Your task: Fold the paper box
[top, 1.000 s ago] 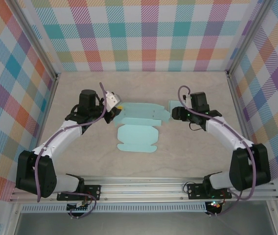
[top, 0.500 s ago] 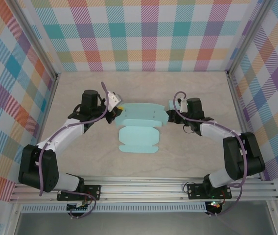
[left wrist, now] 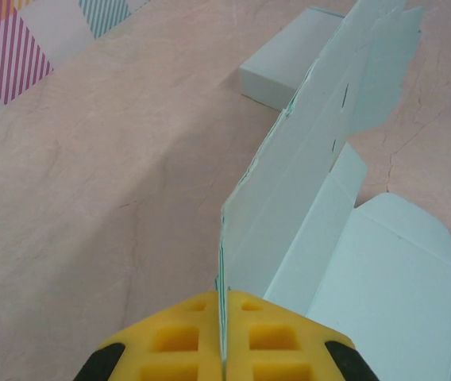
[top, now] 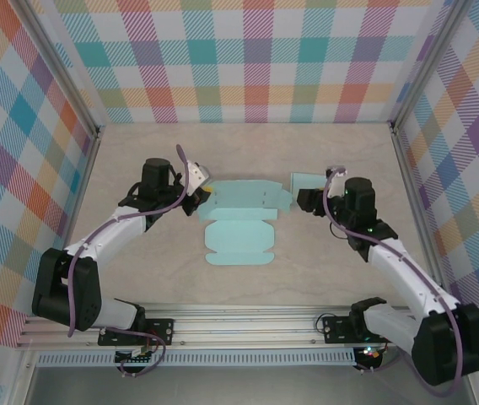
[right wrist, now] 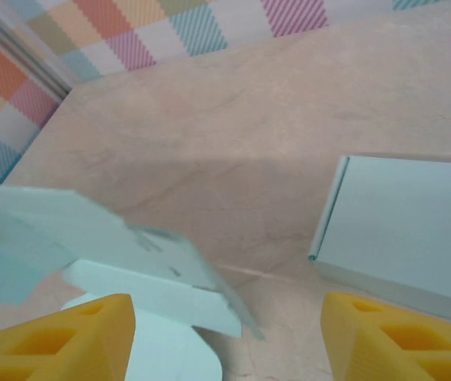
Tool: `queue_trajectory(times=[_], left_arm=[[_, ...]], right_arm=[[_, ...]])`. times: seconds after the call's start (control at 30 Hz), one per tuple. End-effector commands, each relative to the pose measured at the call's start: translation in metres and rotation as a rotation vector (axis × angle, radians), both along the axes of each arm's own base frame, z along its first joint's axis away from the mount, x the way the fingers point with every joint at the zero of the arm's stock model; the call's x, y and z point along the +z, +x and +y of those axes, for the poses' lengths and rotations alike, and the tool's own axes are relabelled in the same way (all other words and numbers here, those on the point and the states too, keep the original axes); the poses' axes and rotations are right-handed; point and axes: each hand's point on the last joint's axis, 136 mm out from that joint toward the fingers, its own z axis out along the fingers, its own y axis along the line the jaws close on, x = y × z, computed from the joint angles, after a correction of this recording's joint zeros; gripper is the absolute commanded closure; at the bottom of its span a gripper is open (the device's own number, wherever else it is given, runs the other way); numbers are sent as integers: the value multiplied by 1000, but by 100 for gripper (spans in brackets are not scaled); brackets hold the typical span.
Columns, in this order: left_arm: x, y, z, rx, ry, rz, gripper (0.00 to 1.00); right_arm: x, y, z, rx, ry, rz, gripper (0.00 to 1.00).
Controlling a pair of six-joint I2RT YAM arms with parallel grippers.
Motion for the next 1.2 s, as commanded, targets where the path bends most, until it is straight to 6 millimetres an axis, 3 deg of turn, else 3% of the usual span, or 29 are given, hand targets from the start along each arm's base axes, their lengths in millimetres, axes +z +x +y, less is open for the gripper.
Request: queue_trajectory(times=[0.0, 0.2, 0.47, 0.57, 0.63, 0.77, 1.0, 1.17], left_arm=[[4, -5, -10, -60, -11, -9, 100], [4, -10, -11, -82, -4, 3, 100], [8, -13, -13, -100, -9, 2, 100], [7, -14, -14, -113, -7, 15, 100], [6, -14, -14, -117, -1, 19, 100], [5, -12, -13, -118, 17, 25, 85], [16, -6, -13, -134, 61, 26, 55], [33, -3, -12, -155, 102, 4, 45]], right_arm=[[-20, -12, 10, 99, -33, 26, 28], [-41, 2, 23, 160, -65, 46, 25], [-65, 24, 62, 252, -152, 32, 36], [-64, 31, 72, 264, -198, -10, 49], [-64, 34, 77, 272, -234, -41, 65], [-65, 38, 82, 293, -303, -97, 100], [-61, 31, 91, 364, -427, -197, 100], [-55, 27, 94, 399, -435, -221, 100]])
